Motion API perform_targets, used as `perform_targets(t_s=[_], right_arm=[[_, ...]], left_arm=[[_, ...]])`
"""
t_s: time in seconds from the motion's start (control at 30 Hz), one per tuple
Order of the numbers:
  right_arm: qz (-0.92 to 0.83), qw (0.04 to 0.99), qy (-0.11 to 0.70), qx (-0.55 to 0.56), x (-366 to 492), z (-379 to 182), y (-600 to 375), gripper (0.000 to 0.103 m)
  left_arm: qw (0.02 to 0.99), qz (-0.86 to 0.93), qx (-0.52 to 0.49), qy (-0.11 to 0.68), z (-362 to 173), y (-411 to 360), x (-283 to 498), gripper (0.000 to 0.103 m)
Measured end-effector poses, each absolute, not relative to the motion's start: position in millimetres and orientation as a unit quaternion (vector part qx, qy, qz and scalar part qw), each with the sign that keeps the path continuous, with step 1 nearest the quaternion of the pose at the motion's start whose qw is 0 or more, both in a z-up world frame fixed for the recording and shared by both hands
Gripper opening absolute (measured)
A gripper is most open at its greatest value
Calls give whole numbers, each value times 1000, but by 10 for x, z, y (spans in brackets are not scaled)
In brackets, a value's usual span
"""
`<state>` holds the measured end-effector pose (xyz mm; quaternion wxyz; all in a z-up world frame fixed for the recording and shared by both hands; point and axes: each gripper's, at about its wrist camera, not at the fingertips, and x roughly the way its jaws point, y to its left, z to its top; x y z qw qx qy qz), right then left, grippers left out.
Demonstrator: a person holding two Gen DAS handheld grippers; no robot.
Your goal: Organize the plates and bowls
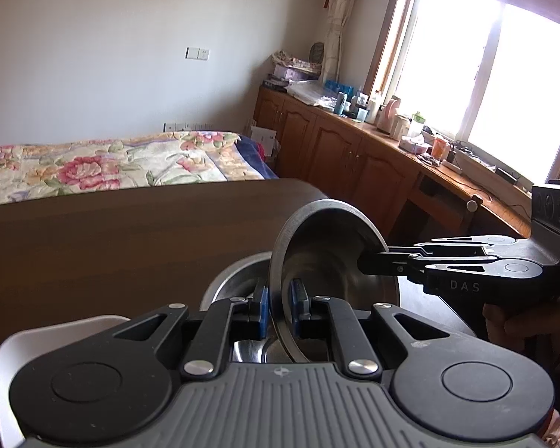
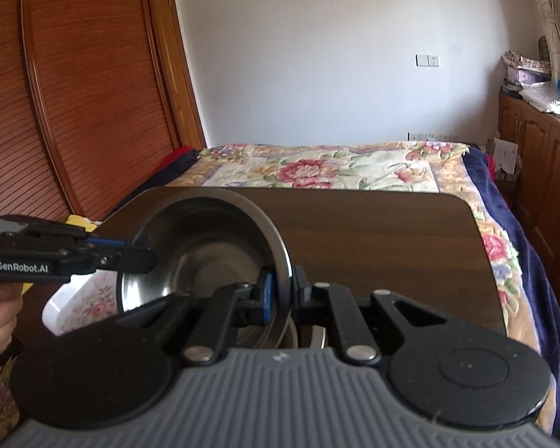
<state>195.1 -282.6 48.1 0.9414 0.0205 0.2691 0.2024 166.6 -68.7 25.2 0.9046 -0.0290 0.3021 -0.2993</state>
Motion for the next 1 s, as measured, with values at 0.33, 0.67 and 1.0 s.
perform_targets(t_s=[0.33, 0.67, 1.0], right_arm=[[201, 936, 286, 33, 1968, 338, -2844, 13], [201, 935, 290, 27, 1974, 264, -2811, 13], [204, 932, 298, 36, 2013, 197, -2804, 15]], left_arm=[[904, -289, -26, 314, 71, -693, 1694, 39], [906, -278, -22, 317, 9, -700, 1706, 39], [910, -269, -13, 317, -25, -764, 1709, 40]])
